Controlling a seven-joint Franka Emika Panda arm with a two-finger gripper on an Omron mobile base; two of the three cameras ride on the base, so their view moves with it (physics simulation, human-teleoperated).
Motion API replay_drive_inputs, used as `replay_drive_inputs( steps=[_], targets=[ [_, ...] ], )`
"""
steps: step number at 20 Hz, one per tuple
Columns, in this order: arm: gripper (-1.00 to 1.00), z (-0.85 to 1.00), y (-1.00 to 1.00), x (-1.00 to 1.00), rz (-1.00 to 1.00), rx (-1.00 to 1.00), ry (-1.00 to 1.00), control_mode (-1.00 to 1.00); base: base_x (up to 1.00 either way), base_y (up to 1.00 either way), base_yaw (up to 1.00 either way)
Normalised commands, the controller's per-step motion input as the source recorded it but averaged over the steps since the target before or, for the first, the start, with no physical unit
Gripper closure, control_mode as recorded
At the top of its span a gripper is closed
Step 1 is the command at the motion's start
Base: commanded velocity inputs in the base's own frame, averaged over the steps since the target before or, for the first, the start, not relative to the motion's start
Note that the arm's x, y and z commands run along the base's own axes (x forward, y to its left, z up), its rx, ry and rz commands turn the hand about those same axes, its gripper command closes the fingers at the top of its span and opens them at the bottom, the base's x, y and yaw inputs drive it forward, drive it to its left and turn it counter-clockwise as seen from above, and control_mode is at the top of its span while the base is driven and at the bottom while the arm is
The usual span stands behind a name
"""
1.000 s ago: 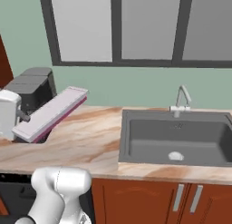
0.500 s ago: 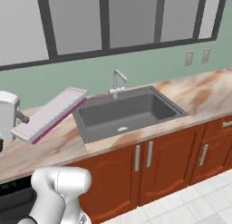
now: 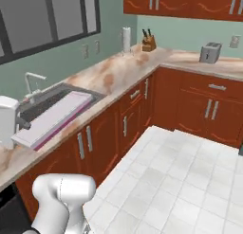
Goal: The ice cube tray has been filled with water. Take the tray and place it in the freezer to make ice. Close the freezer door after placing the tray.
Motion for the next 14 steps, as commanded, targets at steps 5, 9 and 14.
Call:
replay_drive_inputs(
  steps=[5, 9, 14],
  targets=[
    [1.0, 0.0, 0.0, 0.0, 0.0, 0.0, 0.0, 1.0, -0.33, 0.03, -1.0],
    [1.0, 0.0, 0.0, 0.0, 0.0, 0.0, 0.0, 1.0, -0.2, 0.0, -1.0],
    [1.0, 0.0, 0.0, 0.0, 0.0, 0.0, 0.0, 1.0, -0.03, 0.0, -0.97]
  ],
)
